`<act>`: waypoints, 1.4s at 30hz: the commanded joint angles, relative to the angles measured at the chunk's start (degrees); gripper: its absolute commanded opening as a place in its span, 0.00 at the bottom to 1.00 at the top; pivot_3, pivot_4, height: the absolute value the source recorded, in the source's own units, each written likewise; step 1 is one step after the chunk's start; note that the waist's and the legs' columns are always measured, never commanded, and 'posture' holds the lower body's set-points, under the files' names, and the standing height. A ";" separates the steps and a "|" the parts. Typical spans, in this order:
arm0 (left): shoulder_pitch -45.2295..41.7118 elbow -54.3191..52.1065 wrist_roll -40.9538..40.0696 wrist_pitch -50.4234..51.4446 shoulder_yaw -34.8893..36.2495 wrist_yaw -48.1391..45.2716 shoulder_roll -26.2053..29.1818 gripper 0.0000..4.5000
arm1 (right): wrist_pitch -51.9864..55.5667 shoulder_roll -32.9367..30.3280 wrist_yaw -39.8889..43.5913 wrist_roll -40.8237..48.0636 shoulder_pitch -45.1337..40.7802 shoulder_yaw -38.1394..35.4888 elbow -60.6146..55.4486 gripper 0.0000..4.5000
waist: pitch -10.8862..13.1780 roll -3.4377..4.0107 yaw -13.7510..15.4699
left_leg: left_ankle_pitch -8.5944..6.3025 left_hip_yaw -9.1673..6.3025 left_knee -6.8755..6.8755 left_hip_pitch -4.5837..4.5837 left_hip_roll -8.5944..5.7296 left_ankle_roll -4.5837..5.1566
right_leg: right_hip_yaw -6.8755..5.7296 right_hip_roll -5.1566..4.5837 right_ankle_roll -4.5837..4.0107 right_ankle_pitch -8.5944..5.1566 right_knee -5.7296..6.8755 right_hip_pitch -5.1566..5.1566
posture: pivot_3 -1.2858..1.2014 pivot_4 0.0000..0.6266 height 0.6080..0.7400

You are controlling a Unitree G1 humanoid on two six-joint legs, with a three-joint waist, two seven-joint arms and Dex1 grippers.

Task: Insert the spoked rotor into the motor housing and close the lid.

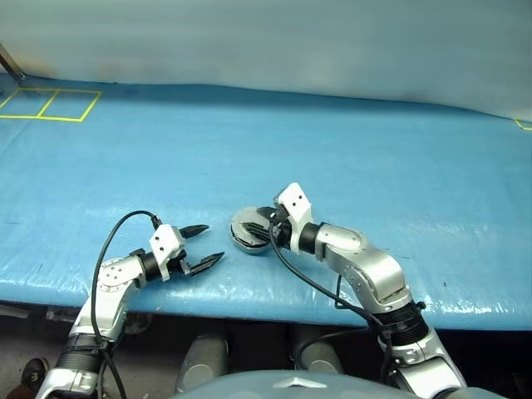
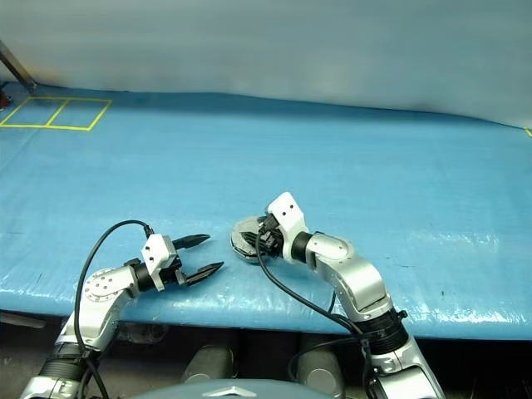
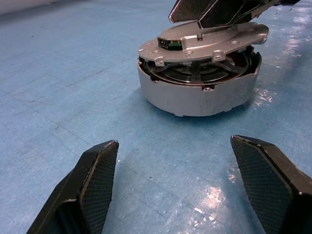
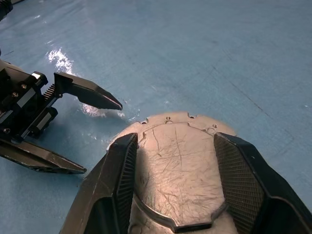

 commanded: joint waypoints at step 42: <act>-0.11 -2.10 -2.05 -1.63 1.56 0.19 -1.18 0.89 | 1.22 1.71 -0.96 -0.74 -0.82 0.10 -2.70 0.42 | 0.01 0.01 -0.02 | 0.00 0.00 -0.05 -0.04 0.01 0.00 | 0.00 0.00 -0.01 -0.01 -0.01 -0.06 | 0.52 0.24 1.00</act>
